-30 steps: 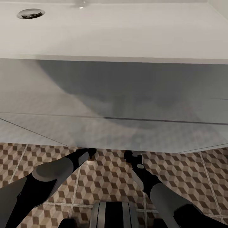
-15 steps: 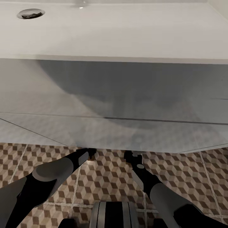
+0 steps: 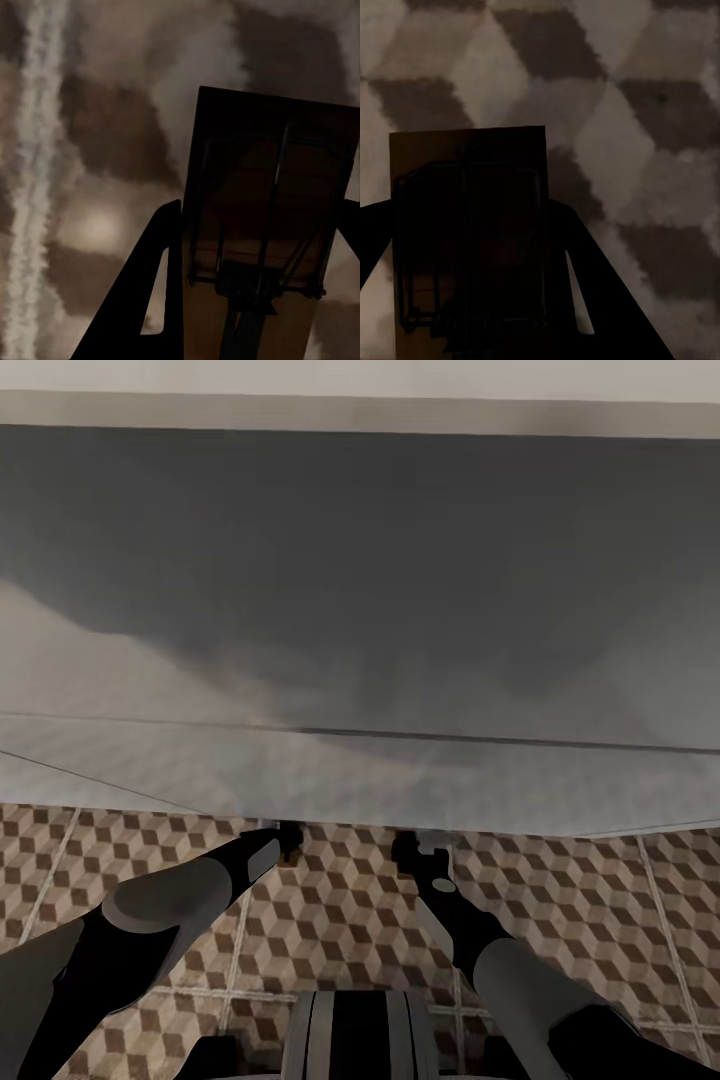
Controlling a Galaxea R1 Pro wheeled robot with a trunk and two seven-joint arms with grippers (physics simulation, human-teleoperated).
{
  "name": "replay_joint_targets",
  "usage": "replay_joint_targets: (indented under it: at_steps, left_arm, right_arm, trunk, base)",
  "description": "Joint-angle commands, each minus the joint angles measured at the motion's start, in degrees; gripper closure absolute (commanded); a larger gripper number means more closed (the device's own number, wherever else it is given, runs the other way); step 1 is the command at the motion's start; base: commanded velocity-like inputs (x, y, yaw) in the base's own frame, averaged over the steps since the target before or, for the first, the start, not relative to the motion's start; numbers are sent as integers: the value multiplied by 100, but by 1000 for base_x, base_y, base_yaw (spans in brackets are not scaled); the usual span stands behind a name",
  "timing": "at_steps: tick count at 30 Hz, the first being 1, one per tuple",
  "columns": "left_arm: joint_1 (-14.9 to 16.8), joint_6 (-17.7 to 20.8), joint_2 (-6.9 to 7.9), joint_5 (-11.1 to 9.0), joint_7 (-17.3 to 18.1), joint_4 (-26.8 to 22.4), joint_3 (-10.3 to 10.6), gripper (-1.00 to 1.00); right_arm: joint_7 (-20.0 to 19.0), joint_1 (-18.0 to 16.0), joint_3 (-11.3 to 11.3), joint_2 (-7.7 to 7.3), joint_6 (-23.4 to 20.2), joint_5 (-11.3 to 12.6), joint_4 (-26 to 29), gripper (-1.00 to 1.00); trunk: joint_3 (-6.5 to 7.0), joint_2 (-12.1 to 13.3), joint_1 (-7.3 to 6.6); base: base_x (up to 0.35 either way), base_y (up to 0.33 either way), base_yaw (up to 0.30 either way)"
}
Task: Take the four mousetraps from the cabinet in the bathroom and place them on the bathroom floor. Make sure all four end up on the same floor surface, and ensure that at least two of them are either under or directly next to the same bathroom sink.
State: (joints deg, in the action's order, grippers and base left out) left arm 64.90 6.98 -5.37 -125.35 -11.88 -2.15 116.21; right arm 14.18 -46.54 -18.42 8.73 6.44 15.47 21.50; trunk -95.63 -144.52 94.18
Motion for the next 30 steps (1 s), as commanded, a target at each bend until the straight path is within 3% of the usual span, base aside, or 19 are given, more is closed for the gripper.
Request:
replay_joint_targets:
  at_steps: [1,30]
  left_arm:
    - [5,14,1,-16,-51,-12,42,100]
    - [5,14,1,-16,-51,-8,42,100]
  right_arm:
    - [24,-4,-48,-3,33,79,-5,100]
    - [23,-4,-49,-3,33,78,-5,100]
  trunk:
    - [-3,-1,-1]
    - [-3,-1,-1]
  base:
    - [0,0,0]
    - [-54,0,0]
